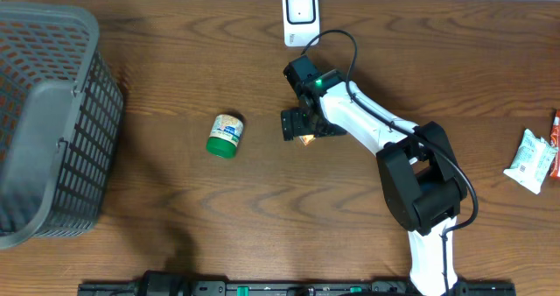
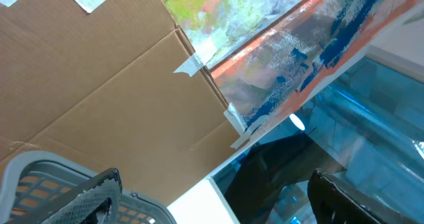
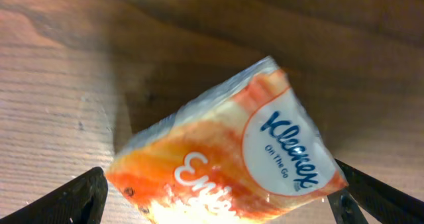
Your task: Scan the item barcode
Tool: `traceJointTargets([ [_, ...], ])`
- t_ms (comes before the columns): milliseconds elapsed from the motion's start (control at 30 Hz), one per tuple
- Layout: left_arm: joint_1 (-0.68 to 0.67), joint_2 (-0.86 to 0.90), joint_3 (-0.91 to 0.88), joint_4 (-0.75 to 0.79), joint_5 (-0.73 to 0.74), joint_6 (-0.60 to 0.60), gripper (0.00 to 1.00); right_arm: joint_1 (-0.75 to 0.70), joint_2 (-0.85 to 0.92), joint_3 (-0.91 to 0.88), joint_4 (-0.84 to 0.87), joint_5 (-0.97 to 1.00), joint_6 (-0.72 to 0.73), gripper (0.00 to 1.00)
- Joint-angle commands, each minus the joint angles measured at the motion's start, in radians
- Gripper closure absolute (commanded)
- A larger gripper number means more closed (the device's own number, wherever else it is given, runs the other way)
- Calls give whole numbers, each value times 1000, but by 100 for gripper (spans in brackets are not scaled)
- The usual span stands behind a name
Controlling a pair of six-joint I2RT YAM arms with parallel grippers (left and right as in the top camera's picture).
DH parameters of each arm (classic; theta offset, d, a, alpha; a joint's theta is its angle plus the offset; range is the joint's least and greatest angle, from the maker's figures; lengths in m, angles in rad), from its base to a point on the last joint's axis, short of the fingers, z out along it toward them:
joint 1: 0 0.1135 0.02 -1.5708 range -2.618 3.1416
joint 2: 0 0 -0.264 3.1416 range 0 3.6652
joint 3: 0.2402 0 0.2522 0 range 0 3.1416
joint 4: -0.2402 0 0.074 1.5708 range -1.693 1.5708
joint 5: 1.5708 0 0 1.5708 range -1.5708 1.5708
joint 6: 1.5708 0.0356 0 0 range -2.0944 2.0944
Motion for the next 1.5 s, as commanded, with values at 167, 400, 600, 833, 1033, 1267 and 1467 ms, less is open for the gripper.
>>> traceJointTargets([
  [167, 6, 0, -2, 4, -2, -2, 10, -2, 14, 0, -4, 64, -467, 1],
  [400, 6, 0, -2, 4, -2, -2, 10, -4, 14, 0, 12, 139, -550, 1],
  [600, 6, 0, -2, 4, -2, -2, 10, -3, 14, 0, 21, 122, -566, 4],
  [833, 6, 0, -2, 4, -2, -2, 10, -6, 14, 0, 35, 90, -424, 24],
  [1033, 6, 0, -2, 4, -2, -2, 10, -6, 14, 0, 8, 91, -246, 25],
  [1267, 6, 0, -2, 4, -2, -2, 10, -10, 12, 0, -112, 80, 130, 24],
  [1467, 6, 0, -2, 3, -2, -2, 10, -16, 12, 8, -127, -3, 164, 11],
])
